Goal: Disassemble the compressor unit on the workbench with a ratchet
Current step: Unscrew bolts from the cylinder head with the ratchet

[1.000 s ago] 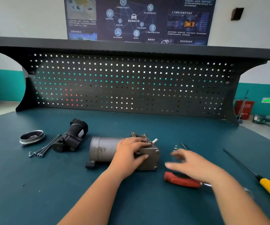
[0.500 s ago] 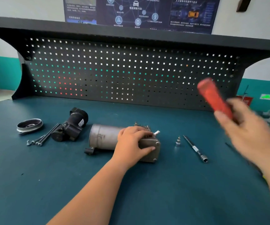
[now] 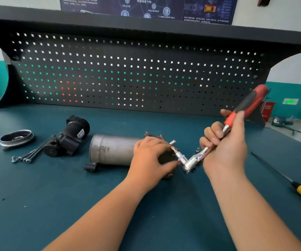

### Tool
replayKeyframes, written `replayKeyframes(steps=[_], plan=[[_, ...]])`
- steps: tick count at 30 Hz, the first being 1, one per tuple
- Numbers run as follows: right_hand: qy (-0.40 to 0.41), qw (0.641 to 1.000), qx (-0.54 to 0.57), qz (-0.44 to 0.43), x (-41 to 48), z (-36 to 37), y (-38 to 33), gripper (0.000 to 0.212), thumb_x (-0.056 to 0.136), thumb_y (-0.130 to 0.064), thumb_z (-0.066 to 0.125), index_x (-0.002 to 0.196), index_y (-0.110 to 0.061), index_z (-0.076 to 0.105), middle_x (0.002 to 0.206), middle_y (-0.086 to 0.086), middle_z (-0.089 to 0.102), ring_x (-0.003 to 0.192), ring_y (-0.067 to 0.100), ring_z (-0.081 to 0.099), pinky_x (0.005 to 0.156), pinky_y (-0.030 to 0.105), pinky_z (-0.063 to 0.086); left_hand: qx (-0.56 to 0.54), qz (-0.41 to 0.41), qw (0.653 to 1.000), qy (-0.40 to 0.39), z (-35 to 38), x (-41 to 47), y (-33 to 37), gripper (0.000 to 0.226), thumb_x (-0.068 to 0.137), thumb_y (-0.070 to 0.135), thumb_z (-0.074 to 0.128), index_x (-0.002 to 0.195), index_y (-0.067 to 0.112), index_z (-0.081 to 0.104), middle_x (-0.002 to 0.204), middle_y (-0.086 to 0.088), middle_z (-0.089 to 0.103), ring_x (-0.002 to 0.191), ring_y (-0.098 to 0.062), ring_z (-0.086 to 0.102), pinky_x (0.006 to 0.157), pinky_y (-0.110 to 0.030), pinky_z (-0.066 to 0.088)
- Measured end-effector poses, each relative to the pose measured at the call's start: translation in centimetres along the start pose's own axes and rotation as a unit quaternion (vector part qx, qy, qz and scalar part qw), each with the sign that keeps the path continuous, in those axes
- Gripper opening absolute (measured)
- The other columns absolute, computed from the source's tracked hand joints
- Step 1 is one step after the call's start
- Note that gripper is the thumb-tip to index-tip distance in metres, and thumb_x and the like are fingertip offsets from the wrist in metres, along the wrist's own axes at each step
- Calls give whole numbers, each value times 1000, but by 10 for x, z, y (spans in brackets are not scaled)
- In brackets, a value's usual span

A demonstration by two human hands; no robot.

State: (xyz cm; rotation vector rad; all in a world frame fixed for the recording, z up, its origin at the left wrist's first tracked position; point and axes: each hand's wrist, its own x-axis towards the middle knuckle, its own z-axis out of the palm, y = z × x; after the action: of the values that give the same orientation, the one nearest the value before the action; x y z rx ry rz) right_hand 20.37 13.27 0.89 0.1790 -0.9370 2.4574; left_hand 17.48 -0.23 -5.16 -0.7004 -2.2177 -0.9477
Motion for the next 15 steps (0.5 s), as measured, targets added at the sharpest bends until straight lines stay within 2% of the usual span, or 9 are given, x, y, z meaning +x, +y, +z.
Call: replayKeyframes(steps=[4,5,8,11,13,15], plan=[[-7,999,13,37,-8,2,8,33,94,-49,46,75,-24,56,48,-10,31,38,5,28,38,14,30,-19,-33,999,4,-4,-1,3,34,66,29,60,94,15,72,96,4,68,101,-19,54,93,-38,38],[-11,998,19,65,-9,3,9,38,91,-52,47,68,-22,56,46,-10,30,37,5,27,37,15,30,-32,-38,999,11,-5,-1,3,31,67,26,60,93,14,72,95,3,67,99,-20,54,92,-37,39],[-5,990,41,132,-10,2,7,57,86,-60,46,47,-19,48,39,-9,23,34,6,21,35,16,28,-35,-50,997,44,-9,0,6,20,74,8,66,92,13,72,91,1,67,94,-19,54,83,-22,37],[23,992,60,109,-7,-2,-1,56,87,-59,46,48,-20,39,41,-9,21,36,7,18,35,17,22,-50,-67,993,80,-17,1,10,20,80,3,63,94,15,70,90,7,64,87,-6,55,75,-9,38],[25,996,56,72,-7,-3,-6,53,88,-59,45,52,-21,40,43,-8,22,38,8,19,37,18,19,-103,-78,988,90,-22,-1,14,16,83,7,61,84,22,66,78,9,67,73,-3,59,66,-11,44],[18,998,38,38,-9,0,-7,50,88,-60,42,56,-21,43,44,-8,24,40,8,20,38,19,19,-138,-121,982,43,-23,-2,17,20,86,15,62,67,22,60,56,6,65,48,-3,55,48,-16,42]])
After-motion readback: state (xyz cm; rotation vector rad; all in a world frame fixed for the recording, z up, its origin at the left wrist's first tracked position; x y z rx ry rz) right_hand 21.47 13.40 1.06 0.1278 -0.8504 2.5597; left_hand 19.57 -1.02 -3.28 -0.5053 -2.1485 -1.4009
